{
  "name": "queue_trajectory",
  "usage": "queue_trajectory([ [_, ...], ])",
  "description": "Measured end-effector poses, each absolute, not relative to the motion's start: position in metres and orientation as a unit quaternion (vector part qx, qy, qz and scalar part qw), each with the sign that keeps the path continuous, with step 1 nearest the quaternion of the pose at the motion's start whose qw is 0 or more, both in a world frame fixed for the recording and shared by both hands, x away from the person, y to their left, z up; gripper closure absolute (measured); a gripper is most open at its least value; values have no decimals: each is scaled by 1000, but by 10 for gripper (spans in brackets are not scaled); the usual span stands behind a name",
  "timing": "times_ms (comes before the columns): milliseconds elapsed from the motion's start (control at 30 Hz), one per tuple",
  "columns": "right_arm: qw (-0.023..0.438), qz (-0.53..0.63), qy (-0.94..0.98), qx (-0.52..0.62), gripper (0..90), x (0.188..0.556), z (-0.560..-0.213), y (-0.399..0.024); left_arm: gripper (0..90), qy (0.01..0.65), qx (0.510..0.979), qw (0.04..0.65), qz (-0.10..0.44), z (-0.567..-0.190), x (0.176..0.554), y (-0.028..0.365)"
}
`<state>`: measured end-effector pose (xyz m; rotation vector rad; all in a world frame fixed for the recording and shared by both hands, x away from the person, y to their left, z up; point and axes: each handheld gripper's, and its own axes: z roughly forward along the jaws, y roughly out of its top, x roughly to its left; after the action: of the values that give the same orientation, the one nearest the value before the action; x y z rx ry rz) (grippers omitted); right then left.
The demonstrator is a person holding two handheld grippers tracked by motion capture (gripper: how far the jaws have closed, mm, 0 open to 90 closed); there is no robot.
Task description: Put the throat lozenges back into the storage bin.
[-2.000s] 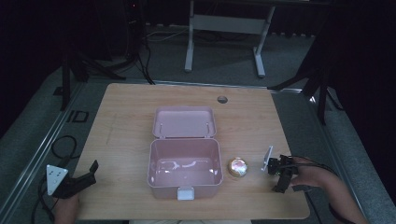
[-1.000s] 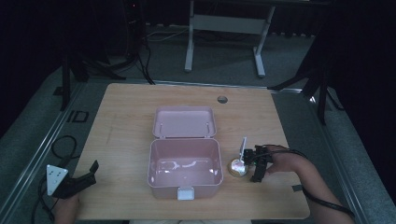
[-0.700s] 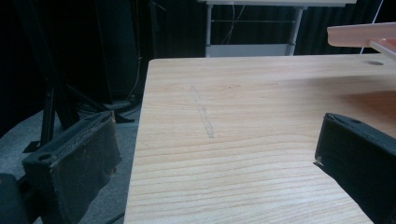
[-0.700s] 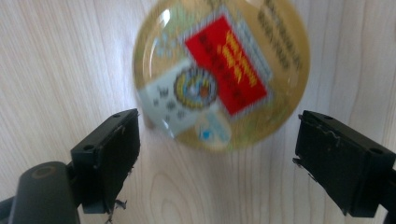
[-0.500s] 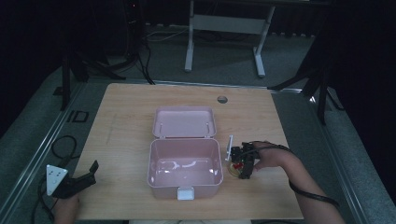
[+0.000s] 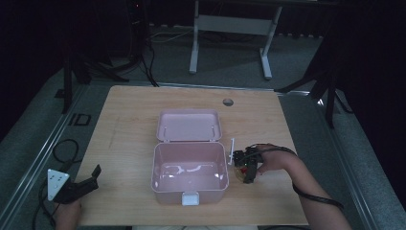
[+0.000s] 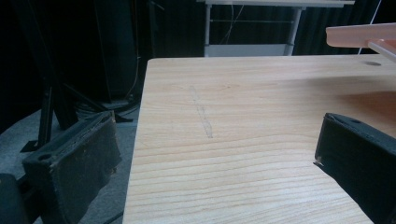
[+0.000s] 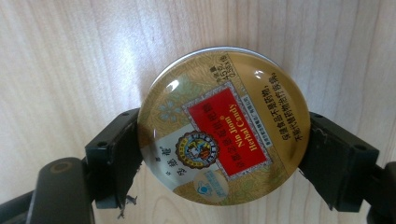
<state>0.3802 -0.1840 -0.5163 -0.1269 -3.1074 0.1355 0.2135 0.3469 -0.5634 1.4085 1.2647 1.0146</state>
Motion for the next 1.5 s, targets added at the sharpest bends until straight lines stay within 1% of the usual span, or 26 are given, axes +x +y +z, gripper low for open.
queue_trajectory([
  [267,32,55,-996,-55,199,379,-504,-187,3,518,577,476,415,-563,214,347],
  [700,36,52,-995,-77,199,372,-466,-188,3,518,577,475,415,-563,214,347],
  [900,41,38,-994,-92,199,367,-433,-187,3,519,577,476,414,-563,214,347],
  [1200,28,29,-995,-90,200,361,-392,-174,3,519,576,476,414,-563,214,347],
  [1500,23,11,-998,-63,200,354,-372,-148,3,520,576,477,413,-563,214,347],
])
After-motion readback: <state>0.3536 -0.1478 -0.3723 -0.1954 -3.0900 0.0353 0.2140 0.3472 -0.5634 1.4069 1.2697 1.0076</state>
